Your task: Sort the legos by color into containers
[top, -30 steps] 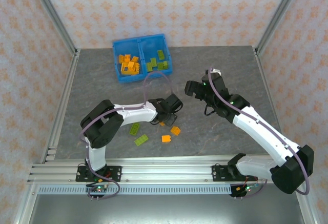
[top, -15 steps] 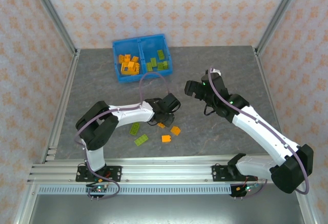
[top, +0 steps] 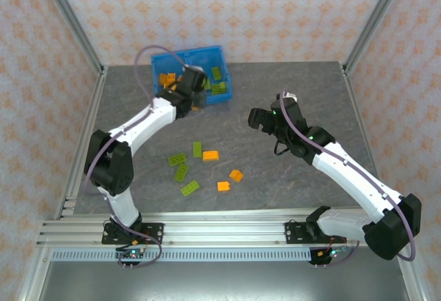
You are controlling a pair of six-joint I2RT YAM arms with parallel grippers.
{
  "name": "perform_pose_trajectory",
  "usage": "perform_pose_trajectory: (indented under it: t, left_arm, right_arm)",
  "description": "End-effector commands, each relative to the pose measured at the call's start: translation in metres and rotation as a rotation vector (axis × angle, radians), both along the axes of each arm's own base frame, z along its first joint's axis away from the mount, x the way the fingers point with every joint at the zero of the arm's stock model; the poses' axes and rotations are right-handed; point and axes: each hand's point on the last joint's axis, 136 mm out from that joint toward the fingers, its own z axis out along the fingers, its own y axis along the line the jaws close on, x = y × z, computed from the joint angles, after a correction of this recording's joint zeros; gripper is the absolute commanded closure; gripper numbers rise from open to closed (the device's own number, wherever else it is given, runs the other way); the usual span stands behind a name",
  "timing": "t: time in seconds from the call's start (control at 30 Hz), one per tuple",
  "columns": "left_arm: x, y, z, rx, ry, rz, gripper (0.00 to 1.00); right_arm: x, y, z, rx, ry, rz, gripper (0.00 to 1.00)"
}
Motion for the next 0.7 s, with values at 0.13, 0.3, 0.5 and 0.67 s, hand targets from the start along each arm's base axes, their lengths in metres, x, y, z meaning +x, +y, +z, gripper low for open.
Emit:
perform_pose_trajectory:
  t: [0.13,0.3,0.5,0.67]
  left_arm:
    - [0.092,0.068,-0.004,0.088,-0.098,0.187,0.71]
    - [0.134,0.089,-0.03,0.042,-0.084,0.248,0.65]
    - [0.157,0.089,-0.036,0.006,-0.071,0.215,0.39]
    - [0.145,0.083,0.005,-0.067,-0.128,0.192,0.34]
  right_arm:
    - [0.002,0.0,0.003,-0.009,-0.004,-0.005,0.01]
    - [0.003,0.001,0.005,-0.01,-0.001,-0.003,0.01]
    - [0.002,0.0,0.008,-0.013,0.005,-0.008,0.01]
    - [0.004,0.001,0.008,0.004,-0.004,-0.018,0.01]
